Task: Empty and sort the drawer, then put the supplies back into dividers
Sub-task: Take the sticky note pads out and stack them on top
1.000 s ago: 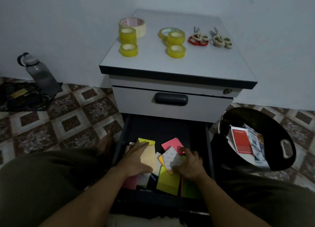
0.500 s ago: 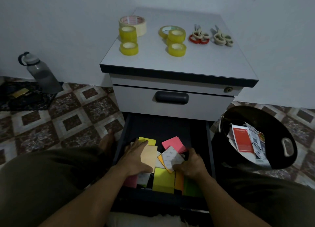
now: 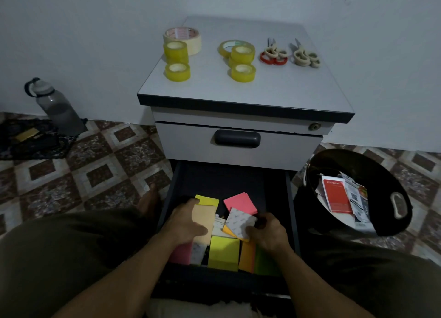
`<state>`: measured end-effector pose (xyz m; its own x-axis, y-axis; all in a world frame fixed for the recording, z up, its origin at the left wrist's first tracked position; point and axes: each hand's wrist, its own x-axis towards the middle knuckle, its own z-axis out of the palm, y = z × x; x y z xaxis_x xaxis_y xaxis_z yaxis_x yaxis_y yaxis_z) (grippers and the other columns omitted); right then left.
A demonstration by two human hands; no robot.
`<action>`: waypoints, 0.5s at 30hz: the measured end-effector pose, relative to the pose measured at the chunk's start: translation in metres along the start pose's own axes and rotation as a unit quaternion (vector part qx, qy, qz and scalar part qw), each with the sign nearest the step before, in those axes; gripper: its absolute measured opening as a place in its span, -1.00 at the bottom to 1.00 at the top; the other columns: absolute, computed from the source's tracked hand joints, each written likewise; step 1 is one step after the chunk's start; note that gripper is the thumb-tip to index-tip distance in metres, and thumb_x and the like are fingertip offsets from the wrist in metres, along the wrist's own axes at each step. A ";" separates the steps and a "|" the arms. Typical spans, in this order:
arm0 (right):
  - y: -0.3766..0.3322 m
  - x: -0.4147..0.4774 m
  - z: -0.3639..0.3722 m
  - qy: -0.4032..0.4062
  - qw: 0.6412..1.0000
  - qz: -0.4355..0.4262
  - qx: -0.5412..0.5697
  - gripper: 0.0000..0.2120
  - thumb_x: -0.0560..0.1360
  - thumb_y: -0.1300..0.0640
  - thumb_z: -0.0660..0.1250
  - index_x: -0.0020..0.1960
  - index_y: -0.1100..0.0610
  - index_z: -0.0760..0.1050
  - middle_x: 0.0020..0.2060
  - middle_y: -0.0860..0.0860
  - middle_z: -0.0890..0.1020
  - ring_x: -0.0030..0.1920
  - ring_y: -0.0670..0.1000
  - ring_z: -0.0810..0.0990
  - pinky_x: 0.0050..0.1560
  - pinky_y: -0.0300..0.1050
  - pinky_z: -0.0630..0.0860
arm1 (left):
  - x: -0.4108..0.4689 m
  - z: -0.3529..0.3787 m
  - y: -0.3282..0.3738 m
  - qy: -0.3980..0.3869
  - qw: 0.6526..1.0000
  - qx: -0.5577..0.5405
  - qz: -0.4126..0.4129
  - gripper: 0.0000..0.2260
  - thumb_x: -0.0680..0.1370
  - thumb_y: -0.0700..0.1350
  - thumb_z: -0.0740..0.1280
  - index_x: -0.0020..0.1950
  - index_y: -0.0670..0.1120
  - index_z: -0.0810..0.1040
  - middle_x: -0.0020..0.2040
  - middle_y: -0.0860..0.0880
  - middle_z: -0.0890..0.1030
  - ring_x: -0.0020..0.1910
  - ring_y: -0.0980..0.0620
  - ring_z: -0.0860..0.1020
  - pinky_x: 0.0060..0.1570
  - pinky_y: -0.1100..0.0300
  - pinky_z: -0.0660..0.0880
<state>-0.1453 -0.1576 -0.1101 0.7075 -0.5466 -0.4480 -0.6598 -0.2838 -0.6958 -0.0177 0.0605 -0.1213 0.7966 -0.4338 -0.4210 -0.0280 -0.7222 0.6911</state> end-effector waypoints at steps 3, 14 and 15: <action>0.001 0.001 0.002 0.008 1.000 -0.007 -0.001 -0.57 0.45 0.13 0.49 0.27 0.17 0.47 -0.03 0.00 0.55 -0.05 -0.01 0.50 -0.11 -0.21 0.42 | 0.006 0.000 -0.004 0.005 0.999 -0.041 0.003 -0.18 0.18 -0.07 0.51 0.44 0.16 0.37 0.23 -0.03 0.55 0.14 -0.02 0.56 0.12 -0.05 0.59; -0.002 0.001 -0.005 -0.020 0.993 -0.063 0.093 -0.67 0.43 0.57 0.31 0.16 0.38 0.47 -0.20 -0.02 0.50 -0.25 -0.18 0.53 -0.35 -0.49 0.43 | 0.011 -0.005 0.004 -0.001 0.994 -0.110 0.006 -0.54 0.44 -0.38 0.39 0.27 -0.01 0.56 0.05 -0.05 0.63 -0.03 0.05 0.60 -0.19 0.26 0.52; -0.004 0.001 -0.006 -0.024 0.992 -0.061 0.112 -0.67 0.42 0.61 0.28 0.13 0.39 0.46 -0.21 0.03 0.51 -0.26 -0.16 0.56 -0.37 -0.45 0.46 | 0.011 -0.005 0.006 0.000 0.994 -0.113 0.010 -0.56 0.44 -0.40 0.38 0.24 -0.01 0.57 0.03 -0.05 0.63 -0.05 0.05 0.59 -0.21 0.27 0.50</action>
<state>-0.1436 -0.1620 -0.1044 0.7928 -0.4799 -0.3757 -0.5001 -0.1599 -0.8511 -0.0058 0.0547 -0.1190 0.7976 -0.4463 -0.4058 0.0921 -0.5747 0.8131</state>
